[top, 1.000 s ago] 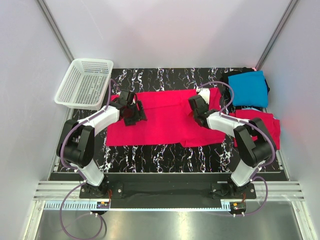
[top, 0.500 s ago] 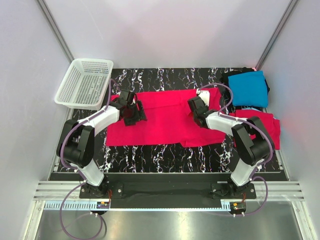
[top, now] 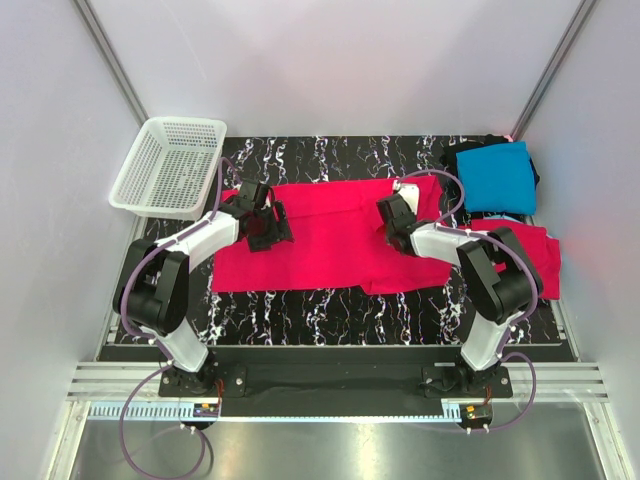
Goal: Fold and stack the t-shirts
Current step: Fold the tshirt
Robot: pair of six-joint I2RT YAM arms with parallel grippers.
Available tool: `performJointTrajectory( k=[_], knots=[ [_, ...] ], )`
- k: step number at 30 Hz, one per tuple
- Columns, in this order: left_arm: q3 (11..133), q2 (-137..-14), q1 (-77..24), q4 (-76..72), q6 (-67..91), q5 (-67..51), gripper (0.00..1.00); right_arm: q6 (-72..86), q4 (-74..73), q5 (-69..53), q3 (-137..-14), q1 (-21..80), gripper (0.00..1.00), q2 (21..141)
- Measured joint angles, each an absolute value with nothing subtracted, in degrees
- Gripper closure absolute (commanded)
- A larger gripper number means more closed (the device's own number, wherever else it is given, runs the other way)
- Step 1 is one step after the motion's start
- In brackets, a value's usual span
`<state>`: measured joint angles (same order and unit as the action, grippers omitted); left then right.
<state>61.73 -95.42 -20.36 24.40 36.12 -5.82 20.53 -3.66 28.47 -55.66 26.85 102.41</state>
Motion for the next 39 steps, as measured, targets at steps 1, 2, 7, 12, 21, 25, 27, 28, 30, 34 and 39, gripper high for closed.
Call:
performJointTrajectory(
  k=[1,2,7,12,21,25,27,28,30,34,39],
  knots=[
    [61.7,-95.4,-20.4,24.4,36.0,-5.8,0.28,20.6,-3.7,28.3,-55.7,26.7,1.00,102.5],
    [61.7,-95.4,-20.4,24.4,36.0,-5.8,0.28,20.6,-3.7,28.3,-55.7,26.6,1.00,102.5],
    [61.7,-95.4,-20.4,24.4,36.0,-5.8,0.28,20.2,-3.7,28.4,-56.2,26.5,1.00,102.5],
    [61.7,-95.4,-20.4,24.4,36.0,-5.8,0.28,18.8,-5.9,28.9,-58.1,26.5,1.00,101.5],
    [61.7,-95.4,-20.4,24.4,36.0,-5.8,0.28,16.0,-15.2,34.1,-64.3,26.5,1.00,96.7],
    [61.7,-95.4,-20.4,24.4,36.0,-5.8,0.28,15.4,-18.1,35.7,-64.4,26.5,1.00,94.6],
    [61.7,-95.4,-20.4,24.4,36.0,-5.8,0.28,15.6,-19.0,36.0,-64.4,26.5,0.94,94.5],
    [61.7,-95.4,-20.4,24.4,36.0,-5.8,0.28,16.1,-19.5,36.2,-64.4,26.5,0.84,94.5],
    [61.7,-95.4,-20.4,24.4,36.0,-5.8,0.28,17.4,-20.3,36.0,-64.4,26.1,0.79,94.5],
    [61.7,-95.4,-20.4,24.4,36.0,-5.9,0.28,22.6,-21.3,30.3,-64.7,20.7,0.78,95.0],
    [61.7,-95.4,-20.4,24.3,36.0,-6.3,0.28,28.4,-19.0,18.9,-66.7,9.1,0.80,99.8]
  ],
)
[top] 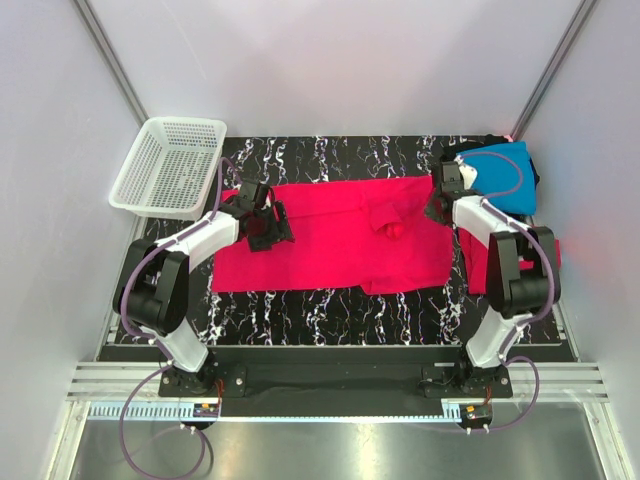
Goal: Fold and stack the t-shirts
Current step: Fold the tshirt
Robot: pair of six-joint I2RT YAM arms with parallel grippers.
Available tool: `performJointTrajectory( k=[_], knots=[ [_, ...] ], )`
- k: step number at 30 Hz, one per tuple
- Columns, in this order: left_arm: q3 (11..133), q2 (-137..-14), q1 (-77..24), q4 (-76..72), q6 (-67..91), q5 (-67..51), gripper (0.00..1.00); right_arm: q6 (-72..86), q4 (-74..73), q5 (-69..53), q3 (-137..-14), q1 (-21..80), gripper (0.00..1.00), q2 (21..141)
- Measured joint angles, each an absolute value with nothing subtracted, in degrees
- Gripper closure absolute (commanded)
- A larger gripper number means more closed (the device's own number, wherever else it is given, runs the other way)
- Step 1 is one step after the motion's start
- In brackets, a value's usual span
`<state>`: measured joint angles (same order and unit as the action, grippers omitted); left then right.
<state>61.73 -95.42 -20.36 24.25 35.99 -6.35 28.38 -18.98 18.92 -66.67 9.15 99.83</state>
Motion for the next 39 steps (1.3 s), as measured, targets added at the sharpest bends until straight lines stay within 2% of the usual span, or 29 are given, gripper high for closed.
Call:
performJointTrajectory(
  k=[4,12,15,20,29,39],
  knots=[
    [61.7,-95.4,-20.4,24.2,36.0,-6.5,0.28,30.3,-15.8,8.6,-68.4,7.6,0.78,104.8],
    [61.7,-95.4,-20.4,24.0,36.0,-6.9,0.28,34.4,-6.6,-8.8,-67.5,8.3,0.76,106.1],
    [61.7,-95.4,-20.4,23.9,35.9,-6.9,0.28,35.8,-4.4,-11.7,-67.4,7.7,0.71,106.8],
    [61.7,-95.4,-20.4,23.9,35.9,-6.9,0.28,36.7,-2.7,-12.7,-64.2,7.4,0.71,106.7],
    [61.7,-95.4,-20.4,23.9,35.9,-7.0,0.28,36.7,-1.3,-15.3,-60.2,7.3,0.79,105.0],
    [61.7,-95.4,-20.4,23.9,35.9,-6.9,0.28,37.0,6.6,-30.7,-64.5,7.3,0.83,112.2]
  ],
)
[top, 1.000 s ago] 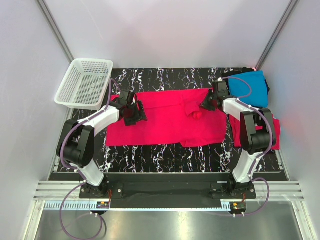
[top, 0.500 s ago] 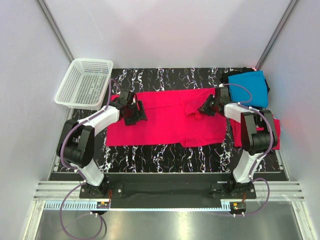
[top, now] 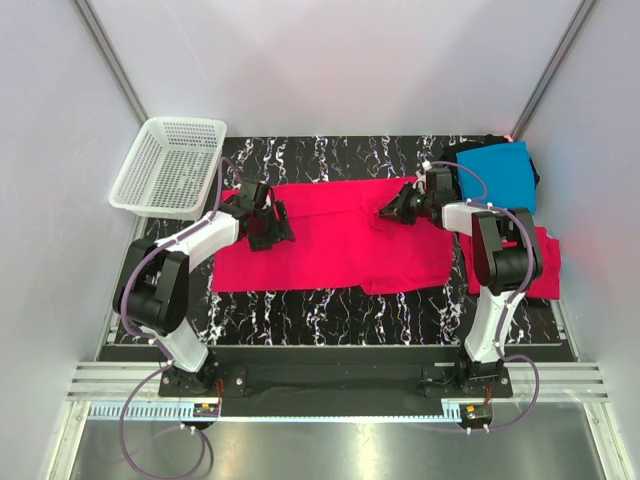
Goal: Fold and stack the t-shirts
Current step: Fold the tshirt
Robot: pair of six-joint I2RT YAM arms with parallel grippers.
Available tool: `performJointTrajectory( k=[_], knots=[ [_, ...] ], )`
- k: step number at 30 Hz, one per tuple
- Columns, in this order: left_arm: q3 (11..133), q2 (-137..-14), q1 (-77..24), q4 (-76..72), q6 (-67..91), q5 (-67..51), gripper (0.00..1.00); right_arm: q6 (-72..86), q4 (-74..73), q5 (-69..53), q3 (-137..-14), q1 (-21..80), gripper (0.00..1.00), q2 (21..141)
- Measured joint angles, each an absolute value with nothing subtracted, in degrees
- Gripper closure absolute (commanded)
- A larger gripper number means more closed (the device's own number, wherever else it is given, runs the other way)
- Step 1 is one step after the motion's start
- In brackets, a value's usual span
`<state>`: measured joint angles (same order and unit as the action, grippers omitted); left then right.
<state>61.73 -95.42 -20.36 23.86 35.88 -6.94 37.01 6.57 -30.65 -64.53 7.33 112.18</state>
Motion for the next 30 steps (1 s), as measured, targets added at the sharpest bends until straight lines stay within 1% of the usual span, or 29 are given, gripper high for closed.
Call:
performJointTrajectory(
  k=[4,8,17,19,20,23,30],
  knots=[
    [61.7,-95.4,-20.4,23.9,35.8,-6.9,0.28,37.3,7.6,-33.9,-66.2,7.3,0.83,114.4],
    [61.7,-95.4,-20.4,23.9,35.8,-6.9,0.28,35.7,7.1,-32.6,-65.8,7.3,0.83,112.7],
    [61.7,-95.4,-20.4,23.8,35.8,-6.9,0.28,32.7,4.3,-27.9,-62.7,7.3,0.81,96.9],
    [61.7,-95.4,-20.4,23.8,35.8,-6.9,0.28,32.5,2.6,-26.6,-62.8,7.3,0.78,94.7],
    [61.7,-95.4,-20.4,23.9,35.8,-6.9,0.28,32.5,1.6,-26.3,-62.7,7.3,0.73,94.0],
    [61.7,-95.2,-20.4,23.9,35.8,-6.9,0.28,32.7,-0.6,-24.6,-61.9,7.3,0.69,93.6],
    [61.7,-94.7,-20.4,23.9,35.9,-6.9,0.28,35.1,-4.1,-21.6,-54.7,7.3,0.70,93.7]
  ],
)
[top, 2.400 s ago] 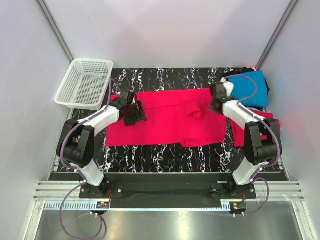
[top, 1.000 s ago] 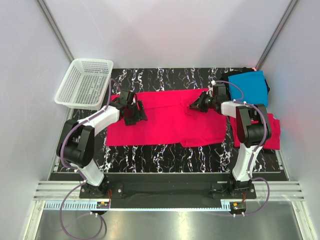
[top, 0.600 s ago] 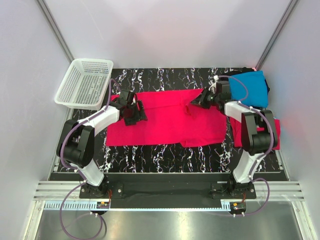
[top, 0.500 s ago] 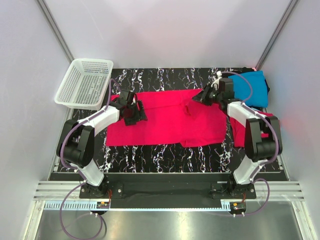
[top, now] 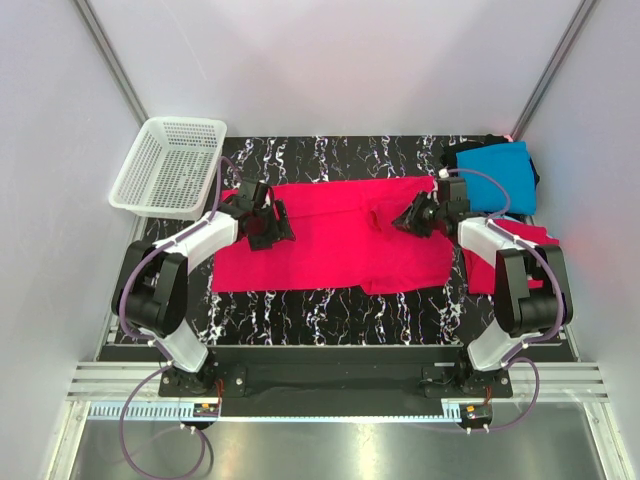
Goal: Fold and stack the t-shirts
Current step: Fold the tshirt
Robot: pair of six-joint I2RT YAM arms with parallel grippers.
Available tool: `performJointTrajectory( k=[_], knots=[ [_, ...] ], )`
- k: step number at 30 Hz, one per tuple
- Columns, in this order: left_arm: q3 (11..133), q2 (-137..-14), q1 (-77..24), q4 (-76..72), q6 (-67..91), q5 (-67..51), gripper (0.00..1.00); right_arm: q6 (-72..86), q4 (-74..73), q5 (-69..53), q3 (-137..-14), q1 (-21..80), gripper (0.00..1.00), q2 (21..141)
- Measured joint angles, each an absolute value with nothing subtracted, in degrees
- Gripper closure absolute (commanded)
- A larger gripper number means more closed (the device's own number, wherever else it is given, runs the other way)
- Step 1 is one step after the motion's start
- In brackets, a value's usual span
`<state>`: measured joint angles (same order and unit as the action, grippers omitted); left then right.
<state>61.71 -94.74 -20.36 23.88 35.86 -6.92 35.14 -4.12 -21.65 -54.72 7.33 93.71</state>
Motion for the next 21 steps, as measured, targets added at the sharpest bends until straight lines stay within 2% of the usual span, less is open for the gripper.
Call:
performJointTrajectory(
  k=[21],
  knots=[
    [61.3,-94.1,-20.4,23.9,35.8,-6.9,0.28,40.2,0.8,-21.6,-52.2,7.3,0.67,101.1]
  ],
)
